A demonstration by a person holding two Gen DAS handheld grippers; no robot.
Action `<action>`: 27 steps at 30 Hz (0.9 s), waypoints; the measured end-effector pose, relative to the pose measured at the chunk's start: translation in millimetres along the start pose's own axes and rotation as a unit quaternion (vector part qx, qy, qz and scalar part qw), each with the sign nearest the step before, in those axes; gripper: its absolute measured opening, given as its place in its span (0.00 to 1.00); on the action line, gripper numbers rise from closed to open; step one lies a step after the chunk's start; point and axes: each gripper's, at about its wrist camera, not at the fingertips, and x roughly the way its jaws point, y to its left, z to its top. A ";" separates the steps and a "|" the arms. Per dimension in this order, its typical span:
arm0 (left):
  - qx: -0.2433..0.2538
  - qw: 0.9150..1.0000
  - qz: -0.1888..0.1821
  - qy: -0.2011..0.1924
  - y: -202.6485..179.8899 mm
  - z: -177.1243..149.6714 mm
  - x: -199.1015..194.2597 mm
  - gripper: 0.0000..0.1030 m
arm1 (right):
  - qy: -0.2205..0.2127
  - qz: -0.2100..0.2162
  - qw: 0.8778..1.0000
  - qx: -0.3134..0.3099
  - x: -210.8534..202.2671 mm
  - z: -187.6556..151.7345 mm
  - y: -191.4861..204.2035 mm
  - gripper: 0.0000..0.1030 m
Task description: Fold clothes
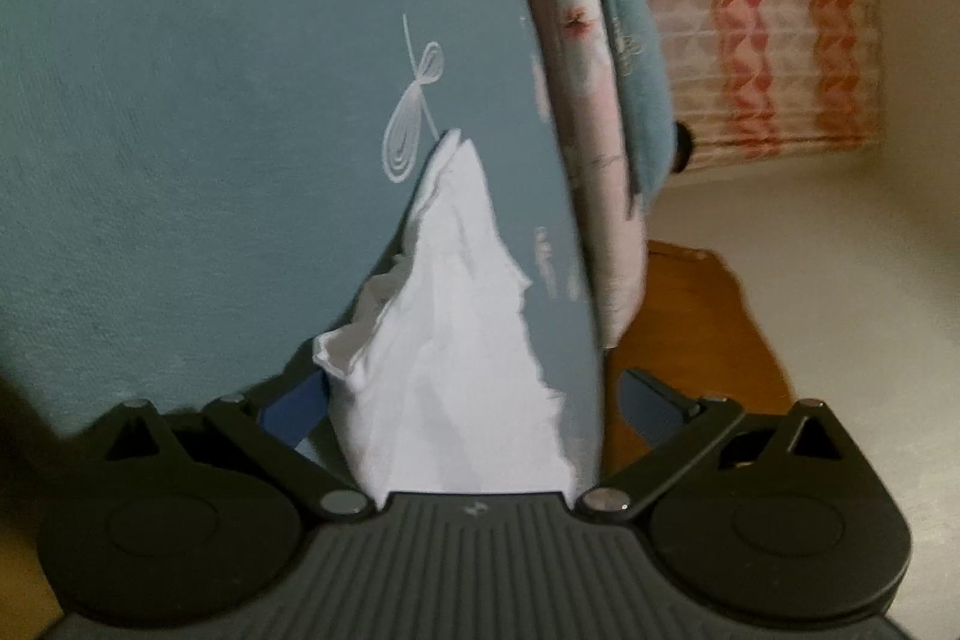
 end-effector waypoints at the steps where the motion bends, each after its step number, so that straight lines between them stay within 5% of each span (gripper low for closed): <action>1: -0.001 1.000 -0.005 0.001 0.5 1.2 1.2 0.99 | 0.001 0.005 1.000 -0.025 5.4 4.4 9.7 1.00; 7: 0.003 0.999 -0.030 0.014 1.9 7.4 5.0 0.99 | 0.013 0.009 0.982 -0.187 48.4 14.6 78.0 1.00; 13: 0.013 0.998 -0.044 0.031 4.6 11.4 -1.5 0.99 | 0.016 -0.015 0.958 -0.287 79.3 11.7 126.2 1.00; 20: 0.013 0.998 -0.035 0.053 9.9 10.8 -8.5 0.99 | -0.021 -0.110 0.934 -0.340 83.1 15.6 140.5 1.00; 27: 0.019 0.998 -0.007 0.057 4.6 28.7 14.9 0.99 | -0.039 -0.121 0.938 -0.321 75.2 22.4 131.3 1.00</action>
